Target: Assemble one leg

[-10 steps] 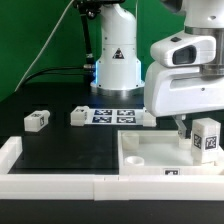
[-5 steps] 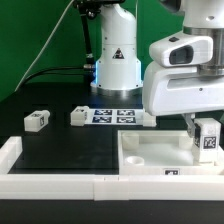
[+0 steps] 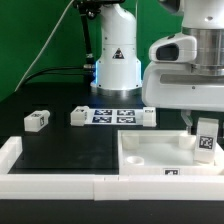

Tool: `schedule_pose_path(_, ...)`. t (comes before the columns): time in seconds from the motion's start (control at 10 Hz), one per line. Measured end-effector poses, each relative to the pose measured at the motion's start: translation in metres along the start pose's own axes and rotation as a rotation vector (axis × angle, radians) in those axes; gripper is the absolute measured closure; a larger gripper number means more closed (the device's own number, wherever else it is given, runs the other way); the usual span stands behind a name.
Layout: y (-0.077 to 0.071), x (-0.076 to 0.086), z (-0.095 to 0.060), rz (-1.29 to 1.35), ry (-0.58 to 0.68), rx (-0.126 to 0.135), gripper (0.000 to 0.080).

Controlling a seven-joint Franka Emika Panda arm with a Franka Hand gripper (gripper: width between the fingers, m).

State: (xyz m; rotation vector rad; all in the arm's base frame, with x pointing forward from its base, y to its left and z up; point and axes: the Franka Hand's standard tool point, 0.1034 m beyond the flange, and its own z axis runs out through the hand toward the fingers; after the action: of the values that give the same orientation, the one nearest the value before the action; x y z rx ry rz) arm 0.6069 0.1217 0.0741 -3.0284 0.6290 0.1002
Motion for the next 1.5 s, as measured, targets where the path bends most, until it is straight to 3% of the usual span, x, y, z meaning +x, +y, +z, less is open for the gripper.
schedule_pose_path(0.6,-0.0008,-0.0009,0.0013,0.673,-0.012,0.008,0.0505)
schedule_pose_path(0.8,-0.0011,-0.0012,0.0014,0.59,-0.012,0.008,0.0499)
schedule_pose_path(0.9,-0.002,-0.0016,0.0014,0.562,-0.012,0.009,0.032)
schedule_pose_path(1.0,-0.0028,-0.0021,0.0014,0.436,-0.012,0.011,0.0189)
schedule_pose_path(1.5,-0.0022,-0.0013,0.001,-0.342,-0.004,0.009,0.015)
